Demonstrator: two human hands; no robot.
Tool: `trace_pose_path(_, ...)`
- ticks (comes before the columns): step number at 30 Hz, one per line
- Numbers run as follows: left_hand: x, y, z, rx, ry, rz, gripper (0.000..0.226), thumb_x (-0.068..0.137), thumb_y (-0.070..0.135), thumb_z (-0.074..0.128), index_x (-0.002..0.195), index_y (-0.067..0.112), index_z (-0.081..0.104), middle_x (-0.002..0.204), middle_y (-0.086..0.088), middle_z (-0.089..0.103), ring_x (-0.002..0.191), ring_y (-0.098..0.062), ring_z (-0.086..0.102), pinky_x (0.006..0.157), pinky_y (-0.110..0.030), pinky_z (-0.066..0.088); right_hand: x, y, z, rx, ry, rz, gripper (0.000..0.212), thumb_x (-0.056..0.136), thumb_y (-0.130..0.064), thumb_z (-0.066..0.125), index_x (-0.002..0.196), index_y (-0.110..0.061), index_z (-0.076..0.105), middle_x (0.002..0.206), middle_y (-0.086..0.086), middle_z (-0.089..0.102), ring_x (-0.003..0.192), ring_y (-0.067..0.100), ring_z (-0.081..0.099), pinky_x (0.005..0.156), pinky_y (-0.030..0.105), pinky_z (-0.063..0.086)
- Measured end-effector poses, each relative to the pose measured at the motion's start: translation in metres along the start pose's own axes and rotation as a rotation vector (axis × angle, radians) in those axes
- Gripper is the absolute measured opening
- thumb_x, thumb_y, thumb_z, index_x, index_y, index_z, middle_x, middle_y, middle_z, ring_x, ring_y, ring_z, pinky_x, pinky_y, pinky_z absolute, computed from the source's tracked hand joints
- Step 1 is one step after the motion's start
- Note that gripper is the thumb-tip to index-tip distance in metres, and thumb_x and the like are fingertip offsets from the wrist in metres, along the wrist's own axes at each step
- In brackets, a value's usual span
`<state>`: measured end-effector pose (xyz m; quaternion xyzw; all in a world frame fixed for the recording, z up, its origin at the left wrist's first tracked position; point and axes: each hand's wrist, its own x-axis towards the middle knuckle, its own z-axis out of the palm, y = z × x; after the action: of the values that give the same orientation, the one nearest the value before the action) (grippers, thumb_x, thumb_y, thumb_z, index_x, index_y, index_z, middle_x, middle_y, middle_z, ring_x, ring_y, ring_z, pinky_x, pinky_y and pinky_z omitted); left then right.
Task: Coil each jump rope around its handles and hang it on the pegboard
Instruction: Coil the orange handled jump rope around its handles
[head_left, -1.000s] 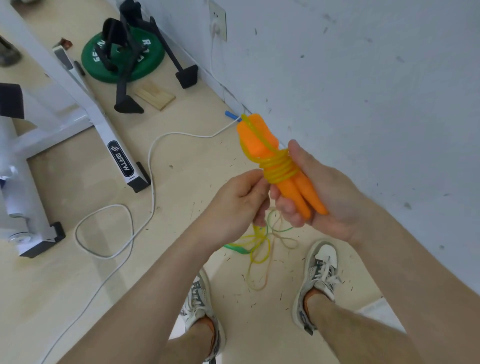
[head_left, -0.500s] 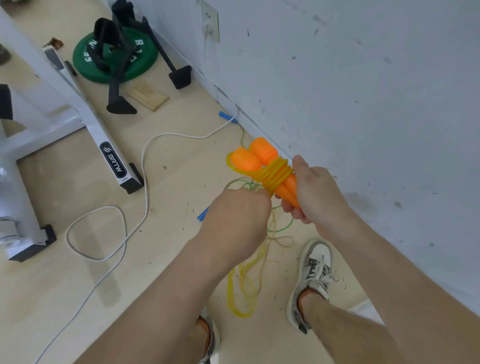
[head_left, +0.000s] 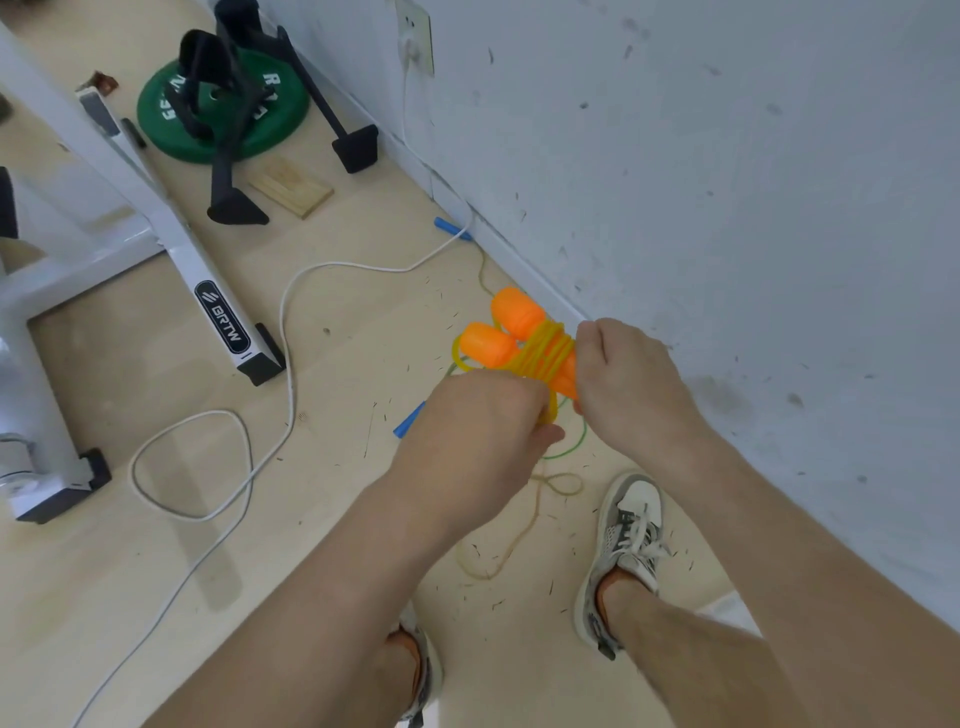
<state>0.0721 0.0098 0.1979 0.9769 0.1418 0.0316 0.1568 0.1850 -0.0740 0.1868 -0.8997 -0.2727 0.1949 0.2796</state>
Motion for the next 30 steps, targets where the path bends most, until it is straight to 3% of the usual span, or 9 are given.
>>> trace_pose_path(2,0.000,0.001,0.003,0.071,-0.006,0.127,0.013,0.079,0.016,0.071,0.072,0.015,0.059,0.070,0.001,0.055,0.063,-0.020,0.054,0.054,-0.028,0.030,-0.001,-0.002,0.002,-0.081,-0.024,-0.006,0.039,0.103,-0.020,0.026,0.065,-0.017,0.034,0.068,0.002,0.045,0.075,0.030,0.049,0.063,0.038,0.033)
trace_pose_path(4,0.000,-0.001,0.004,0.072,0.014,0.169,0.026,0.056,0.004,0.082,0.058,0.014,0.058,0.056,-0.001,0.053,0.047,-0.023,0.053,0.044,-0.025,0.031,-0.003,-0.004,0.001,-0.118,-0.042,0.013,0.037,0.101,-0.013,0.030,0.064,-0.016,0.030,0.065,0.000,0.037,0.073,0.030,0.044,0.063,0.036,0.032)
trace_pose_path(9,0.004,-0.024,-0.010,-0.105,0.129,0.118,0.014,0.071,0.032,0.068,0.075,0.019,0.073,0.067,0.002,0.064,0.062,-0.023,0.063,0.053,-0.034,0.050,-0.007,-0.002,-0.002,-0.115,-0.353,0.024,0.035,0.097,-0.019,0.035,0.067,-0.010,0.050,0.064,0.012,0.066,0.050,0.019,0.056,0.051,0.030,0.043)
trace_pose_path(15,0.003,-0.037,-0.017,-0.523,-0.072,-0.090,0.008,0.073,0.041,0.075,0.077,0.034,0.075,0.071,0.019,0.066,0.074,-0.003,0.060,0.067,-0.024,0.047,-0.012,-0.009,-0.011,0.052,-0.656,-0.013,0.035,0.098,-0.020,0.035,0.067,-0.008,0.046,0.055,0.017,0.066,0.038,0.023,0.047,0.043,0.025,0.036)
trace_pose_path(20,0.003,-0.040,-0.021,-0.845,-0.321,-0.116,0.031,0.070,0.044,0.067,0.083,0.017,0.076,0.066,0.001,0.069,0.059,-0.001,0.057,0.058,-0.013,0.045,-0.018,-0.020,-0.025,0.238,-0.754,-0.070,0.043,0.101,-0.025,0.037,0.066,-0.006,0.052,0.050,0.017,0.062,0.037,0.026,0.045,0.038,0.023,0.033)
trace_pose_path(23,0.001,-0.046,-0.024,-1.130,-0.507,-0.166,0.037,0.069,0.047,0.077,0.080,0.011,0.076,0.072,-0.011,0.071,0.067,-0.016,0.065,0.061,-0.023,0.053,-0.023,-0.025,-0.033,0.414,-0.749,-0.060,0.053,0.103,-0.036,0.038,0.062,-0.008,0.056,0.045,0.014,0.058,0.033,0.022,0.046,0.038,0.018,0.031)
trace_pose_path(26,0.006,-0.044,-0.014,-0.761,-0.369,-0.320,0.046,0.088,0.052,0.056,0.050,0.026,0.057,0.029,0.011,0.038,0.036,0.003,0.049,0.038,-0.017,0.040,-0.021,-0.024,-0.031,0.621,-0.595,0.056,0.045,0.101,-0.039,0.039,0.080,-0.003,0.058,0.050,0.019,0.058,0.033,0.023,0.046,0.035,0.015,0.030)
trace_pose_path(27,0.009,-0.044,-0.006,-0.702,-0.196,-0.297,0.051,0.095,0.048,0.041,0.050,0.027,0.052,0.029,0.010,0.029,0.034,0.000,0.045,0.035,-0.019,0.033,-0.019,-0.023,-0.028,0.688,-0.538,0.100,0.043,0.101,-0.039,0.039,0.080,-0.006,0.055,0.052,0.021,0.059,0.034,0.023,0.045,0.034,0.015,0.029)
trace_pose_path(30,0.003,-0.019,0.001,-0.944,-0.201,-0.324,0.038,0.096,0.006,0.032,0.063,0.012,0.050,0.040,0.001,0.040,0.036,-0.006,0.031,0.040,-0.017,0.023,-0.011,-0.018,-0.022,0.821,-0.355,0.201,0.041,0.101,-0.038,0.038,0.074,-0.009,0.048,0.054,0.024,0.059,0.035,0.021,0.041,0.034,0.016,0.027)
